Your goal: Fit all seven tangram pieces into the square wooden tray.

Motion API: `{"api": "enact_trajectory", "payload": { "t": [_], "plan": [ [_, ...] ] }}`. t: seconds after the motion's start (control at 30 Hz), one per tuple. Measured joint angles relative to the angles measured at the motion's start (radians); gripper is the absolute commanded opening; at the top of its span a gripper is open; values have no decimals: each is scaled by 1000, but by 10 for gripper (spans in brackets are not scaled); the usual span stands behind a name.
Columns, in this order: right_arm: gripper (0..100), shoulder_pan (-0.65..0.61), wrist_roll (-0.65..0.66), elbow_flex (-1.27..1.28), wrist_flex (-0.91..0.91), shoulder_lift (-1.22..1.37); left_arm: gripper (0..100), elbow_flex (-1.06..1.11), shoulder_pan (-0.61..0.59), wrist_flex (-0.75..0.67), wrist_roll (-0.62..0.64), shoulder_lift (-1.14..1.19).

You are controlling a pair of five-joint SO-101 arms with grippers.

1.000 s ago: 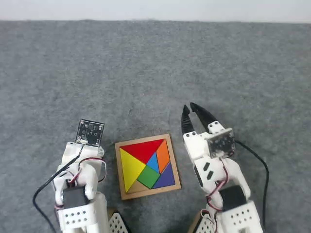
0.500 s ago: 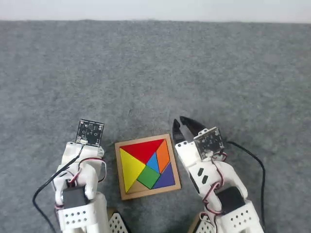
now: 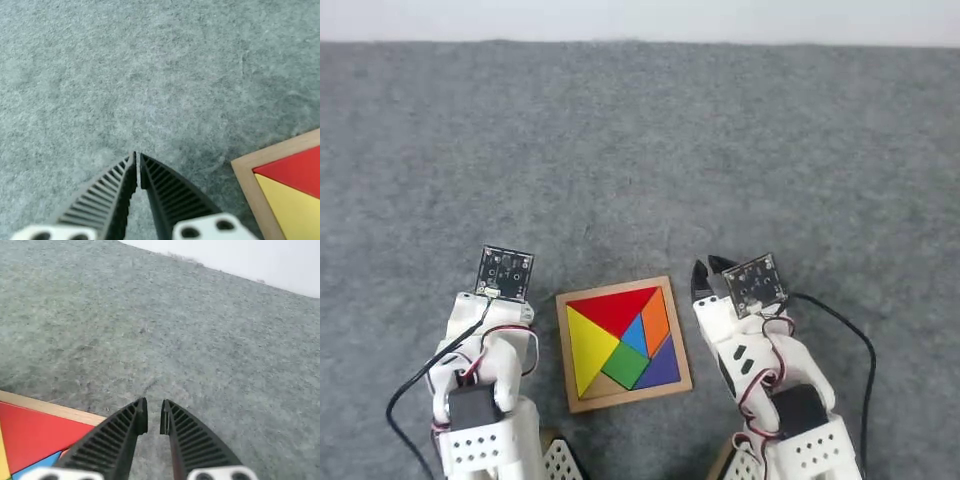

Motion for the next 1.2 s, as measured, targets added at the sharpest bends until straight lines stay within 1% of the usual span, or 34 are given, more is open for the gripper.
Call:
{"api": "enact_trajectory", "payload": {
  "t": [0.3, 0.4, 0.7, 1.0, 1.2],
  "plan": [
    [55, -5, 0, 0, 23, 0, 13, 0, 0, 0, 0, 0],
    [55, -5, 0, 0, 95, -6, 13, 0, 0, 0, 0, 0],
    [55, -5, 0, 0, 407, -6, 13, 0, 0, 0, 0, 0],
    [54, -5, 0, 0, 568, -8, 13, 0, 0, 0, 0, 0],
    [54, -5, 0, 0, 572, -8, 13, 0, 17, 0, 0, 0]
  ]
}}
